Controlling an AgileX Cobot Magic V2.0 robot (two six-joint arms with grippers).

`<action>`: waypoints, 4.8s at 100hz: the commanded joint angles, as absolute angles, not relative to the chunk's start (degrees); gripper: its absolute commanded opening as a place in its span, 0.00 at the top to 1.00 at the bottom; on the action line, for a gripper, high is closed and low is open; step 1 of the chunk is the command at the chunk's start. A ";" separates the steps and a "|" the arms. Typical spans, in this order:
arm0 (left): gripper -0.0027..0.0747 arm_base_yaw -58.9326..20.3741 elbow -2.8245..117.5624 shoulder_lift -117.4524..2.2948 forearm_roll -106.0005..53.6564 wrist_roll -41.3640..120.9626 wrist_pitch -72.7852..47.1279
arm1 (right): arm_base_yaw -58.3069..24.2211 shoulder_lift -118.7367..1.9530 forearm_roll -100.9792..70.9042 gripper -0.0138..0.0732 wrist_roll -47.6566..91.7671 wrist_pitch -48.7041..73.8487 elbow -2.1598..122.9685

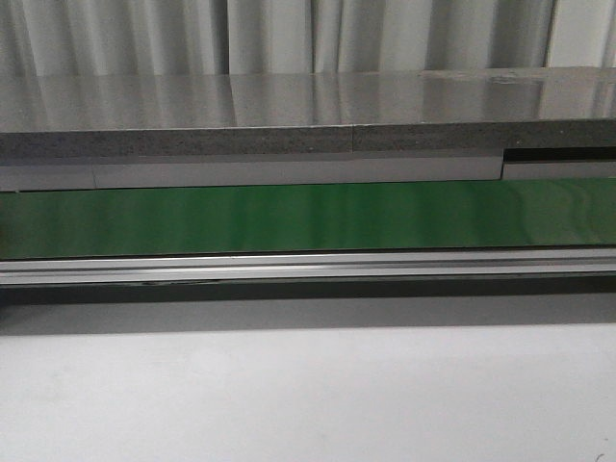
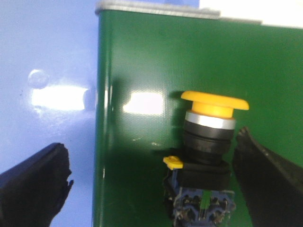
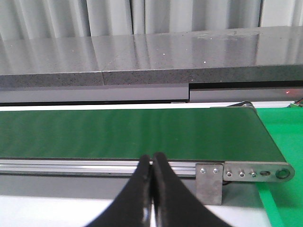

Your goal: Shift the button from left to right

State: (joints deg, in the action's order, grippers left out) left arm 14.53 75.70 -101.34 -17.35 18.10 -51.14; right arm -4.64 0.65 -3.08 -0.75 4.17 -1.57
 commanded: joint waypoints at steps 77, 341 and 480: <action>0.10 -1.12 52.14 -55.26 -20.56 19.65 -22.67 | -4.41 1.62 -3.04 0.92 -0.59 -0.51 -0.60; 0.99 -1.83 14.49 -10.26 -20.93 19.75 -1.13 | -4.41 -16.16 -3.73 0.92 -0.59 21.65 26.88; 0.99 -1.83 14.49 -10.26 -20.93 19.75 -1.13 | -4.41 -47.75 -7.45 0.08 -0.59 39.68 48.11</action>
